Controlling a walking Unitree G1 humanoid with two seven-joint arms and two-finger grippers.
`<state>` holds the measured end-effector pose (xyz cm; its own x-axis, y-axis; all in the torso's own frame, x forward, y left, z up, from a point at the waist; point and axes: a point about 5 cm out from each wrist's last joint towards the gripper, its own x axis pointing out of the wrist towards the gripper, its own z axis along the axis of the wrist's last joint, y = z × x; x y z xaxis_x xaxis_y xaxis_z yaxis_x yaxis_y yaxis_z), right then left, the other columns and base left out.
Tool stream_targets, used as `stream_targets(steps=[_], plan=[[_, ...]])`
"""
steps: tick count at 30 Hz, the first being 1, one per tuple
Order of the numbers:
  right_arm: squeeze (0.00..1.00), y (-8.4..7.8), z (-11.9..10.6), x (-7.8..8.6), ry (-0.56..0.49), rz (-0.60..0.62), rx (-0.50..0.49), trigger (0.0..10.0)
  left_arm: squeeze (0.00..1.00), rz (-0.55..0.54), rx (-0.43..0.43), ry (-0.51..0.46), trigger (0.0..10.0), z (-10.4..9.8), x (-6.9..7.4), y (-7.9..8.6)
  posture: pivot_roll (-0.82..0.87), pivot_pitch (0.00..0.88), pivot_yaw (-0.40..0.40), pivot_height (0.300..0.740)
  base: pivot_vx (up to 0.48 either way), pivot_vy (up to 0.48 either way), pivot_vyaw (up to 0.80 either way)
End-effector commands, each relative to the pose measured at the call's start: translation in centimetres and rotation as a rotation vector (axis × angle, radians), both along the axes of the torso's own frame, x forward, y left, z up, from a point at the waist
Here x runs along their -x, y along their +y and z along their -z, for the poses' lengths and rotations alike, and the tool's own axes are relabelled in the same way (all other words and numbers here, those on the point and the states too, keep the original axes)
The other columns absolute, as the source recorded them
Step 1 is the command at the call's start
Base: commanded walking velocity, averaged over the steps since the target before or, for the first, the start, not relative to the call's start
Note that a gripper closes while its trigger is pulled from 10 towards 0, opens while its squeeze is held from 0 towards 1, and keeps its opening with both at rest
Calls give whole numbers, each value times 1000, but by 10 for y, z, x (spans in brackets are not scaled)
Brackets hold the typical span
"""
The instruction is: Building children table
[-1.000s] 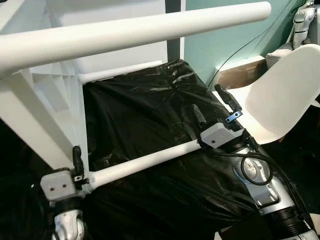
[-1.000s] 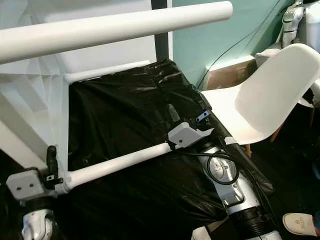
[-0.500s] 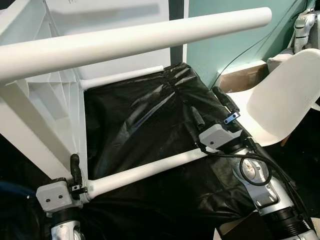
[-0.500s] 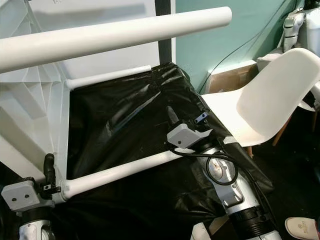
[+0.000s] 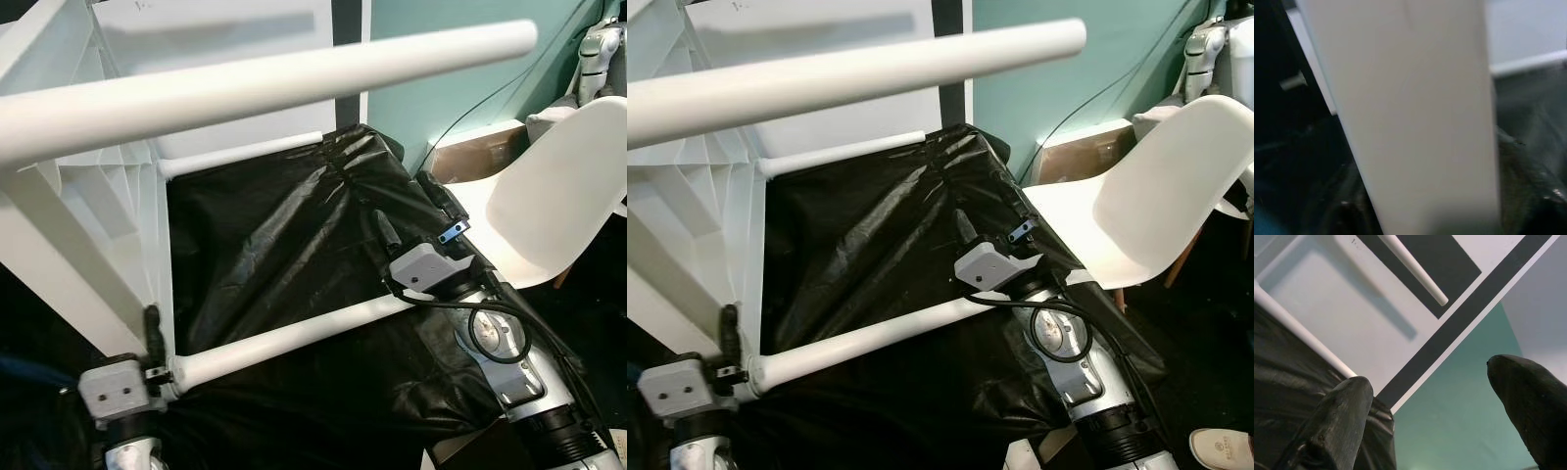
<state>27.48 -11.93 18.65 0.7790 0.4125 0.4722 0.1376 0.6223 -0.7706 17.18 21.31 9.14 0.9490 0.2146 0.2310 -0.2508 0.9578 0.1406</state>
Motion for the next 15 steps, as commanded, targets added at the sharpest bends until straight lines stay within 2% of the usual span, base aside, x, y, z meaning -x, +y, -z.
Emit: stream_targets(steps=[1, 3, 4, 10, 12, 15], plan=[[0, 0, 0, -3, 13, 9, -23, 10000, 1000, 14, 7, 19, 10000, 3, -2, -4, 42, 0, 75, 740, 0, 0, 0], [0, -2, 1, -4, 25, 16, -40, 10000, 1000, 18, 12, 15, 10000, 2, -3, -6, 42, 0, 75, 740, 0, 0, 0], [0, -4, 2, -4, 42, 24, -64, 10000, 0, 37, 7, 21, 10000, 2, -6, -9, 40, 0, 79, 740, 0, 0, 0], [0, -6, 5, -5, 71, 33, -97, 10000, 0, 63, -6, 31, 10000, 3, -7, -14, 39, 0, 81, 740, 0, 0, 0], [0, -6, 6, -5, 76, 36, -110, 10000, 0, 64, -7, 32, 10000, 3, -7, -13, 41, 0, 83, 740, 0, 0, 800], [0, -7, 7, -6, 89, 40, -140, 10000, 0, 68, -15, 34, 10000, 3, -8, -14, 42, 0, 83, 740, 0, 0, 0]])
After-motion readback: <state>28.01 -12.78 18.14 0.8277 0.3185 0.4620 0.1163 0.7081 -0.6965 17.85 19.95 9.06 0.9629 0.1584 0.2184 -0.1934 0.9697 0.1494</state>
